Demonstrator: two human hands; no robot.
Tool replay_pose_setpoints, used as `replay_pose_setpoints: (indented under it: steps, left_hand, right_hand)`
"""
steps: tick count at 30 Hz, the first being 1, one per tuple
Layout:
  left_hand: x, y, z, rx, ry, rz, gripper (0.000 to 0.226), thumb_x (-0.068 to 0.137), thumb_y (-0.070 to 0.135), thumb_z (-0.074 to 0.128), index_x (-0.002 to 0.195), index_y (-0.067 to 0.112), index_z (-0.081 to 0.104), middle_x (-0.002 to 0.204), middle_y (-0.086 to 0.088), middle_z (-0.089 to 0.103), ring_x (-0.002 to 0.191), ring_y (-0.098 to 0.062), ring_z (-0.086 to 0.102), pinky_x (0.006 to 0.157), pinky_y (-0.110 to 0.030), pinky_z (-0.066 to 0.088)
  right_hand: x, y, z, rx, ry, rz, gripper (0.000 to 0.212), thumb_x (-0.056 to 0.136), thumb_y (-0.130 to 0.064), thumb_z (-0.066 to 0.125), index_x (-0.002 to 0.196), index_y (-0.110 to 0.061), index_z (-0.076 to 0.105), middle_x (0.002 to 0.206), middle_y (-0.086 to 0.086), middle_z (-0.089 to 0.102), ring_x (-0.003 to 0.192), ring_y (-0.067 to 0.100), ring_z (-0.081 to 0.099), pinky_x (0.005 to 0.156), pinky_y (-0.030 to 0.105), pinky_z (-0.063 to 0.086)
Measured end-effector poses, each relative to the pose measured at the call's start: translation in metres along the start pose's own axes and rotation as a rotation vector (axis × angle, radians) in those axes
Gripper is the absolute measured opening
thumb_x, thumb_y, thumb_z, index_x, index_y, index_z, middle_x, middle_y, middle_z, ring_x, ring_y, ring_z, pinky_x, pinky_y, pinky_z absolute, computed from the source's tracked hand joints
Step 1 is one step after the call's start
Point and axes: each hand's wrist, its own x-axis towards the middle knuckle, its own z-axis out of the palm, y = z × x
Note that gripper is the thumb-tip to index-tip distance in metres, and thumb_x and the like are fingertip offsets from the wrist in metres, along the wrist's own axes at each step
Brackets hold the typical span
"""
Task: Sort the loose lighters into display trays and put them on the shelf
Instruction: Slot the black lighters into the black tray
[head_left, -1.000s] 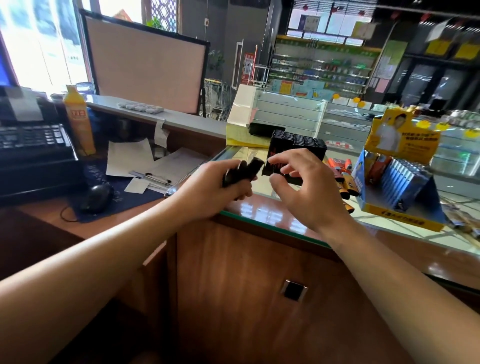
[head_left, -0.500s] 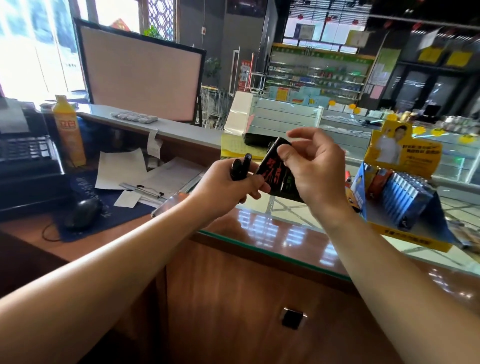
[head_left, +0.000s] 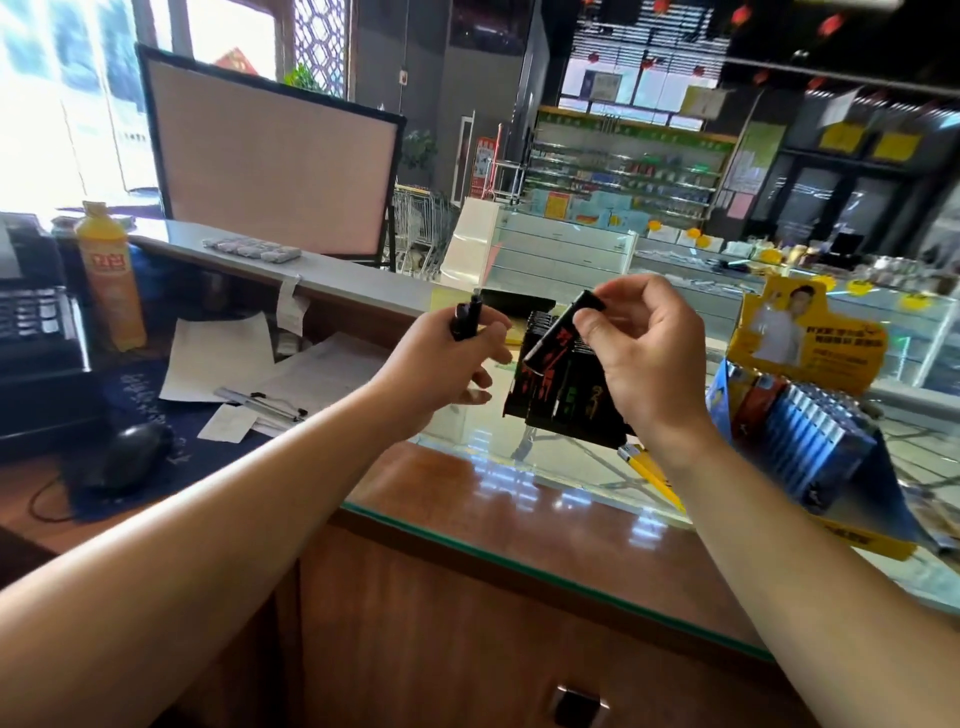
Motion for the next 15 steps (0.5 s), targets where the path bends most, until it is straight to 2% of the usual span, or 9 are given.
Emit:
replay_pose_setpoints:
  steps: [3,5,7,8,10,12,15]
  left_hand:
    - [0.011,0.0,0.0,0.108,-0.019,-0.058,0.014,0.098,0.019,0.059,0.111,0.017,0.059,0.079,-0.003,0.056,0.061,-0.013,0.053,0.058,-0.029,0.055]
    - [0.019,0.001,-0.001,0.152,-0.037,-0.109,0.023,0.094,0.014,0.062,0.115,0.013,0.053,0.079,-0.003,0.051,0.061,-0.013,0.052,0.055,-0.028,0.049]
    - [0.025,0.0,-0.002,0.094,-0.068,-0.173,0.029,0.09,0.005,0.064,0.114,0.012,0.049,0.082,-0.005,0.051,0.063,-0.014,0.052,0.056,-0.029,0.048]
    - [0.027,-0.001,-0.002,0.045,-0.078,-0.194,0.029,0.089,0.002,0.064,0.112,0.012,0.049,0.084,-0.006,0.052,0.065,-0.016,0.053,0.057,-0.029,0.049]
    - [0.029,-0.006,-0.003,-0.032,-0.086,-0.214,0.029,0.088,-0.003,0.062,0.109,0.011,0.049,0.088,-0.008,0.054,0.069,-0.018,0.056,0.06,-0.031,0.05]
    - [0.031,-0.013,-0.005,-0.062,-0.078,-0.21,0.026,0.089,-0.005,0.06,0.106,0.011,0.05,0.092,-0.011,0.055,0.071,-0.02,0.059,0.062,-0.032,0.052]
    - [0.035,-0.021,-0.007,-0.076,-0.037,-0.185,0.019,0.09,-0.002,0.063,0.099,0.012,0.052,0.092,-0.011,0.059,0.07,-0.019,0.064,0.06,-0.029,0.055]
  right_hand:
    - [0.008,0.009,-0.001,-0.111,-0.059,-0.021,0.019,0.084,-0.011,0.075,0.094,-0.021,0.062,0.086,-0.014,0.066,0.076,-0.006,0.064,0.07,0.012,0.05]
    - [0.011,0.013,0.001,-0.182,-0.114,-0.045,0.019,0.084,-0.011,0.074,0.094,-0.021,0.062,0.084,-0.016,0.065,0.073,-0.009,0.063,0.067,0.008,0.048]
    - [0.011,0.016,0.005,-0.274,-0.169,-0.089,0.018,0.084,-0.014,0.075,0.095,-0.023,0.063,0.083,-0.017,0.065,0.072,-0.01,0.062,0.065,0.005,0.045]
    - [0.011,0.017,0.007,-0.323,-0.19,-0.119,0.018,0.084,-0.016,0.075,0.095,-0.024,0.063,0.083,-0.015,0.066,0.074,-0.007,0.063,0.067,0.007,0.046]
    - [0.009,0.021,0.011,-0.406,-0.204,-0.189,0.018,0.083,-0.02,0.075,0.097,-0.024,0.064,0.086,-0.006,0.068,0.079,0.01,0.064,0.074,0.023,0.051]
    - [0.007,0.026,0.014,-0.483,-0.205,-0.257,0.019,0.082,-0.023,0.076,0.098,-0.022,0.066,0.088,0.001,0.067,0.085,0.022,0.061,0.08,0.033,0.046]
    - [0.004,0.036,0.016,-0.6,-0.207,-0.328,0.02,0.081,-0.027,0.076,0.099,-0.021,0.067,0.088,0.001,0.064,0.09,0.023,0.055,0.083,0.028,0.026]
